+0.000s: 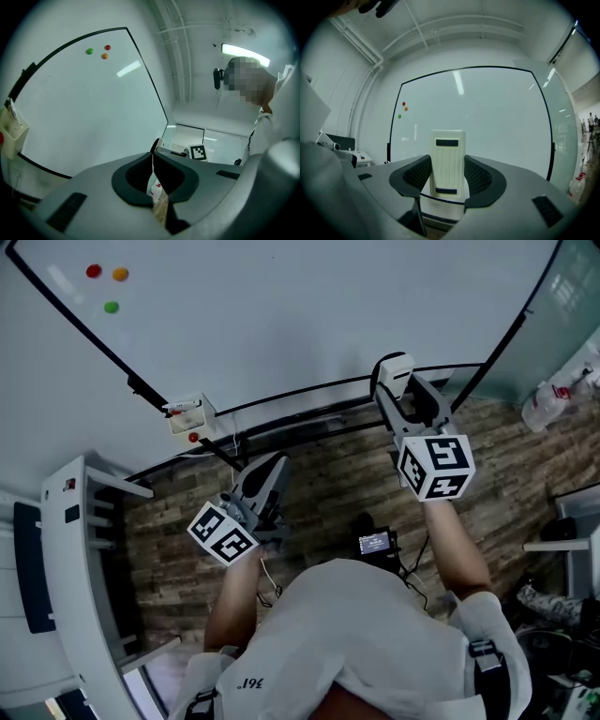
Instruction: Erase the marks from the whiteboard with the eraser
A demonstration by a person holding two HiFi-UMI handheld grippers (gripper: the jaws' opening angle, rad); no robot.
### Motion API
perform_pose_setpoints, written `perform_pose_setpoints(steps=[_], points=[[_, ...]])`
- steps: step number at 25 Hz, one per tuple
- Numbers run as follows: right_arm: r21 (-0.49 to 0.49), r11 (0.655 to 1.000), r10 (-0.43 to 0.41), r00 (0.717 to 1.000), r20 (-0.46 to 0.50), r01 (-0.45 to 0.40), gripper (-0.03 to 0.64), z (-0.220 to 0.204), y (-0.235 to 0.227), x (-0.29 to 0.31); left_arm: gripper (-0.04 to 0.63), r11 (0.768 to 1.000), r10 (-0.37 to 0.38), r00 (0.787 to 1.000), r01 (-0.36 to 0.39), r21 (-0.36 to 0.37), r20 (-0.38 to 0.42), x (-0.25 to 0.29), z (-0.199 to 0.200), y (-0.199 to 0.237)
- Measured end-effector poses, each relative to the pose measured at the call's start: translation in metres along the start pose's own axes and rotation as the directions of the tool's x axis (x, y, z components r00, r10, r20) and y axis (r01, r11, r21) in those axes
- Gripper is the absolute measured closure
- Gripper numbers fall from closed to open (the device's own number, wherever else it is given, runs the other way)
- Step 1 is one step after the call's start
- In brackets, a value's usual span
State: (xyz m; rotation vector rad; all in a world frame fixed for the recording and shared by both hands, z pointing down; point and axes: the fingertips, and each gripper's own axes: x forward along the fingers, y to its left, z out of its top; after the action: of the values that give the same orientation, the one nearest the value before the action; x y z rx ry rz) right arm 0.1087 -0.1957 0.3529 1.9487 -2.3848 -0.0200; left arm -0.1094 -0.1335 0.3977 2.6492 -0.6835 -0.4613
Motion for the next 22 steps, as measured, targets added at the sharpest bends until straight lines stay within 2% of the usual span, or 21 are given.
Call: perform_pose_setpoints(steps=[12, 17, 22], points=[[0.007, 1.000, -0.026, 0.999, -0.028, 0.027, 0.377, -0.020, 0.016, -0.057, 0.581, 0.999, -0.033, 0.999, 0.033, -0.016, -0.024, -0.026, -0.018, -0.030], [0.020, 1.000, 0.010, 1.000, -0.029, -0.009, 0.377, -0.021, 0.008, -0.078, 0.581, 1.000, -0.028, 0.999, 0.028, -0.013, -0.025, -0.022, -0.029, -0.051], [0.012, 0.998, 0.065, 0.996, -0.062, -0.064, 0.377, -0.030, -0.002, -0.090, 0.581, 0.999, 0.009, 1.000, -0.010, -0.036, -0.015, -0.012, -0.041, -0.059]])
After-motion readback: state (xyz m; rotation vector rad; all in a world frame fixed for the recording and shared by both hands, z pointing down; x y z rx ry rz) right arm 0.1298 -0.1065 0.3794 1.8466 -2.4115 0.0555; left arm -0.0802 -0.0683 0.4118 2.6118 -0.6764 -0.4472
